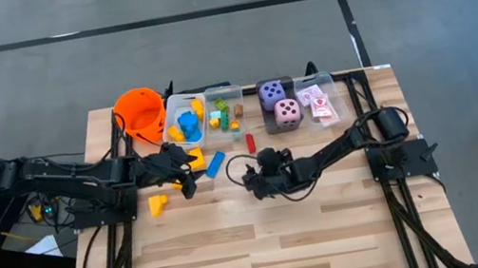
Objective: Pick & Place Toys
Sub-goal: Put the small red game piece into the left transparent bin
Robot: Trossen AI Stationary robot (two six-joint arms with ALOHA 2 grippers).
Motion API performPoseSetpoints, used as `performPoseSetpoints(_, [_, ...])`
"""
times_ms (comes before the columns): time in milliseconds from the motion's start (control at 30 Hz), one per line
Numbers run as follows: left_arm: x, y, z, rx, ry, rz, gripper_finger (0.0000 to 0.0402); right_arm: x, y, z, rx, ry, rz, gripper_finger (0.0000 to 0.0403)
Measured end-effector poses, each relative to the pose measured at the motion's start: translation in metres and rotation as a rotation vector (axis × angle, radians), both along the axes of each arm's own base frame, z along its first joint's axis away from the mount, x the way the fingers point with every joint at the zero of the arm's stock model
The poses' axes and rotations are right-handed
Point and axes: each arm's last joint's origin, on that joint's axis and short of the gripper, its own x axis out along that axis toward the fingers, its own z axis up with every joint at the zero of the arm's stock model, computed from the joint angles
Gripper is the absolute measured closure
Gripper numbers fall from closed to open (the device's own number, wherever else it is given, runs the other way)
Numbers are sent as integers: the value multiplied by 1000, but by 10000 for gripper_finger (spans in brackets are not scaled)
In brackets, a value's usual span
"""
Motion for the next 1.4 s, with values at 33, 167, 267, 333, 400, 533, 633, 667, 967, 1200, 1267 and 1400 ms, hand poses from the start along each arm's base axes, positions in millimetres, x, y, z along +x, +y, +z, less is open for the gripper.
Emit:
performPoseSetpoints(33, [0,0,0,0,0,0,147,1,-3,0,0,-3,-8,85])
performPoseSetpoints(167, [0,0,0,0,0,0,147,2,-15,1,0,-7,-42,71])
performPoseSetpoints(267, [0,0,0,0,0,0,147,5,-23,-6,0,-13,-63,70])
performPoseSetpoints(333, [0,0,0,0,0,0,147,9,-28,-15,5,-17,-69,71])
performPoseSetpoints(400, [0,0,0,0,0,0,147,14,-32,-30,16,-41,-75,73])
performPoseSetpoints(533, [0,0,0,0,0,0,147,23,-39,-54,-18,-89,-113,79])
performPoseSetpoints(633, [0,0,0,0,0,1,147,28,-41,-64,-29,-92,-138,88])
performPoseSetpoints(667, [0,0,0,0,0,1,147,29,-42,-66,-39,-89,-144,92])
performPoseSetpoints(967, [0,0,0,1,1,0,147,34,-28,-61,-71,-36,-137,212])
performPoseSetpoints(1200, [0,0,0,1,4,0,147,36,-5,-57,-101,-4,-81,388])
performPoseSetpoints(1267, [0,0,0,1,4,0,147,35,2,-56,-128,-3,-74,390])
performPoseSetpoints(1400, [0,0,0,1,5,0,147,39,20,-49,-180,-23,-49,391])
